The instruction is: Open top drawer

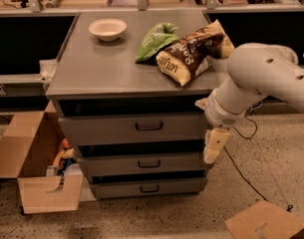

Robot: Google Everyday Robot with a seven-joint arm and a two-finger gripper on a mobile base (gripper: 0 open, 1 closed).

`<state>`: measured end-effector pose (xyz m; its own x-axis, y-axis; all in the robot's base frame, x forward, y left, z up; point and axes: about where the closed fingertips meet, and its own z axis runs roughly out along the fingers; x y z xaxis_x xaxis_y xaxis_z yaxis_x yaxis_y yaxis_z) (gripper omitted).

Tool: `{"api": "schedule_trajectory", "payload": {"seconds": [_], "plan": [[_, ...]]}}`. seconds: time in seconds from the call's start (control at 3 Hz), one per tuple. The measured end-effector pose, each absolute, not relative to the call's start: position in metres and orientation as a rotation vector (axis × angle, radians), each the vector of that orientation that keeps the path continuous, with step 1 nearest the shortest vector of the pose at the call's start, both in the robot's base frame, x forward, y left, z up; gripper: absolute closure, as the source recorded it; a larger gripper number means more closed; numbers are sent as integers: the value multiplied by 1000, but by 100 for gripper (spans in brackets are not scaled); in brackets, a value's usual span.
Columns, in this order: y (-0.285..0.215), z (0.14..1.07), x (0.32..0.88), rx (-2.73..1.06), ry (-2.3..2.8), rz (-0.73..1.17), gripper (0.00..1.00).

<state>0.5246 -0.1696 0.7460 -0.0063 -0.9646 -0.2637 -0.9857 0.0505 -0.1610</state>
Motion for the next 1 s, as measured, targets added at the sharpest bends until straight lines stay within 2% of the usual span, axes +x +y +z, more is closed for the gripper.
{"api": "schedule_trajectory", "payload": {"seconds": [1.0], "plan": [[-171, 669, 577, -2031, 2086, 131, 0]]}}
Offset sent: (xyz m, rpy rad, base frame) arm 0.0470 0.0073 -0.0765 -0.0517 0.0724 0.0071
